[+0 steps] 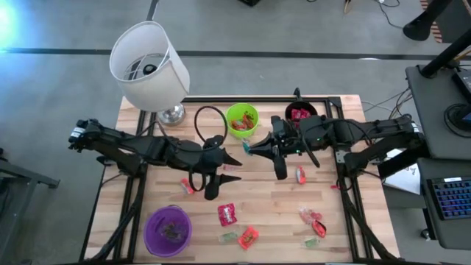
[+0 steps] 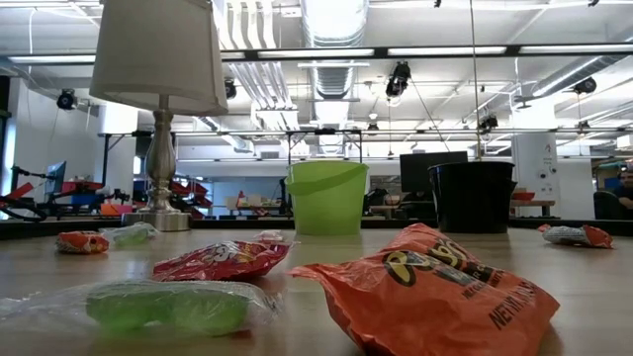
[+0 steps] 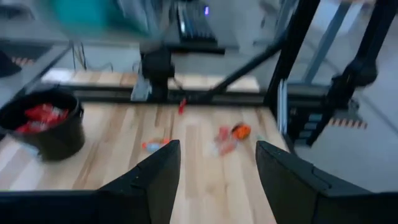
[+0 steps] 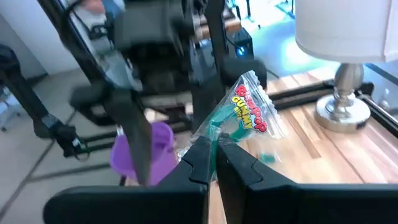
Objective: Sort candy
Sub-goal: Put the blue gummy into violet bucket
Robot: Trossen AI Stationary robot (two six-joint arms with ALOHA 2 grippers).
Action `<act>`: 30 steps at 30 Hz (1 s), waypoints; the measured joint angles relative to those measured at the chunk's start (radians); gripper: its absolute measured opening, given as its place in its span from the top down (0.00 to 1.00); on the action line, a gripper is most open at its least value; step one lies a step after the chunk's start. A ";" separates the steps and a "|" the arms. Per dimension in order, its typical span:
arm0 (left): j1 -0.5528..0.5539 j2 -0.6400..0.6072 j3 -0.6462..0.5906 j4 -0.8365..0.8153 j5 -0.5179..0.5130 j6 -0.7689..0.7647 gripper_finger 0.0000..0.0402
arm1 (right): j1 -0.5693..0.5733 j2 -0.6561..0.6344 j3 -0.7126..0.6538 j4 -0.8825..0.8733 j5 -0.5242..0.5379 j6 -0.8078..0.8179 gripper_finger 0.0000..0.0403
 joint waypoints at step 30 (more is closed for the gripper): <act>0.207 -0.018 -0.042 0.218 0.353 -0.090 0.52 | 0.050 0.005 0.073 -0.154 -0.001 -0.084 0.98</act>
